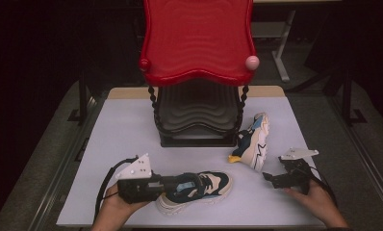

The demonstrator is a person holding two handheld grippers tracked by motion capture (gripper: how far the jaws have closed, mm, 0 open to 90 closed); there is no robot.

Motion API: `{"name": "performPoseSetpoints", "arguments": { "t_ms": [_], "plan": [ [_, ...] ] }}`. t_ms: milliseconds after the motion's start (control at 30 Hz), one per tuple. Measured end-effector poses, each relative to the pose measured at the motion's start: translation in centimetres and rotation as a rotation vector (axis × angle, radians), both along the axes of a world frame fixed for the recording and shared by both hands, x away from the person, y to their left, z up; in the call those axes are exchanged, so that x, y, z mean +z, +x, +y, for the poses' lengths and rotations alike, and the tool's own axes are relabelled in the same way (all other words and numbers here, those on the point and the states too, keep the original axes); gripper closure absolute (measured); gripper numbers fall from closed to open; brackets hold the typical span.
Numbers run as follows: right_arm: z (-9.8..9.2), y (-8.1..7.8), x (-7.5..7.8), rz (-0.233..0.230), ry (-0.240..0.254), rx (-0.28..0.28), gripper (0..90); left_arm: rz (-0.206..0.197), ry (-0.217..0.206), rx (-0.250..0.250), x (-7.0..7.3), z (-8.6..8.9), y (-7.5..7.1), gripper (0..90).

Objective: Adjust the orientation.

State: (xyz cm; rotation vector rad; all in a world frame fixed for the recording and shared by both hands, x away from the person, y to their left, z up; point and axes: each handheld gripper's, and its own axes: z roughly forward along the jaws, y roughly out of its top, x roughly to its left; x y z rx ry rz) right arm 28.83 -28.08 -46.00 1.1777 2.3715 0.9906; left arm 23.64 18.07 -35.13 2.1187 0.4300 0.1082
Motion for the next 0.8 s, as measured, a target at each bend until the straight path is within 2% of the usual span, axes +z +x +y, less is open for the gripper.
{"name": "performPoseSetpoints", "arguments": {
  "t_ms": [133, 333, 633, 800],
  "plan": [
    [0.0, 0.0, 0.0, 0.000, -0.001, 0.002, 8.8, 0.022, 0.057, -0.001, -1.0, -0.9, 2.0, 69.4],
    [0.0, 0.0, 0.0, 0.001, 0.000, 0.001, 8.7, 0.040, 0.099, -0.029, -2.2, -2.0, 3.9, 67.8],
    [0.0, 0.1, 0.0, 0.002, 0.001, 0.001, 8.7, 0.050, 0.109, -0.100, -2.7, -3.1, 4.7, 71.7],
    [0.0, 0.1, 0.0, 0.003, 0.003, 0.000, 8.7, 0.008, 0.125, -0.113, -2.4, -3.3, 4.6, 82.8]
  ]
}}
